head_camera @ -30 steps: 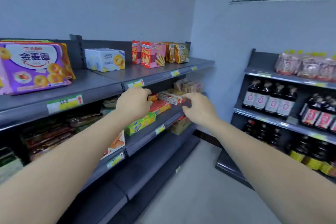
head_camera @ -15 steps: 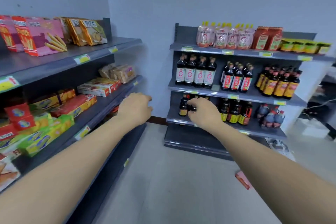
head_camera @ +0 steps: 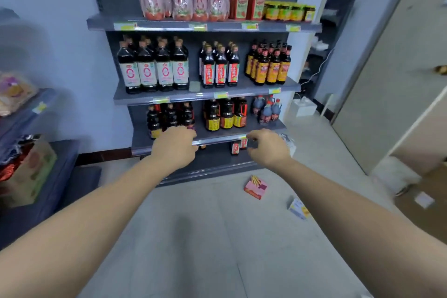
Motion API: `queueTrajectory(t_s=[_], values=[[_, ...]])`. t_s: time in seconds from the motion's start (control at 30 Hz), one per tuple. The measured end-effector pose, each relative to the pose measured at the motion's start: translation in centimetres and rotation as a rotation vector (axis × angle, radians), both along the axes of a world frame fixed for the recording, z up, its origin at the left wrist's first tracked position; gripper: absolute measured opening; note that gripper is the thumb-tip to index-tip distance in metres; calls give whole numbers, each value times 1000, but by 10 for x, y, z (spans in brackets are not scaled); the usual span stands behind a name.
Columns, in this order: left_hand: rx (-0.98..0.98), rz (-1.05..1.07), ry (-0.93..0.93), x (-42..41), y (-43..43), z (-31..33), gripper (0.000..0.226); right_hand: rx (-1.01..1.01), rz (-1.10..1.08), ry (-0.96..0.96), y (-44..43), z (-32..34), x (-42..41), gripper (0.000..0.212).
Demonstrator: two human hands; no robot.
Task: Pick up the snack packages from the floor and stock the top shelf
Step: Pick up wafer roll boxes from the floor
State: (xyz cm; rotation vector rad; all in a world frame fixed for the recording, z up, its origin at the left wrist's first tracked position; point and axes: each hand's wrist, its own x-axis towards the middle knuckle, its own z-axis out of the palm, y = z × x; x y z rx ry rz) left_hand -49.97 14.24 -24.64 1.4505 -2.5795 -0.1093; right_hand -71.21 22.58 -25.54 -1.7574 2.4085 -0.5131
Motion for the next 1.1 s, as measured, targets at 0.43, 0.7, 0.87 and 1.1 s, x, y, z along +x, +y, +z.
queueTrajectory(t_s=[0.43,0.7,0.87,1.1], values=[[132,-143,-115,-218,-90,-85,33,154,-179,-47,-49,-71,-204,43],[261,-161,-201,-324,-143,-148,28,281,-247,-127,-89,-132,-302,42],[311,-196,-244,-392,-182,-193,17,373,-268,-182,-129,-175,-364,42],[395,-234,-292,-484,-246,-261,12,466,-300,-276,-192,-240,-449,43]])
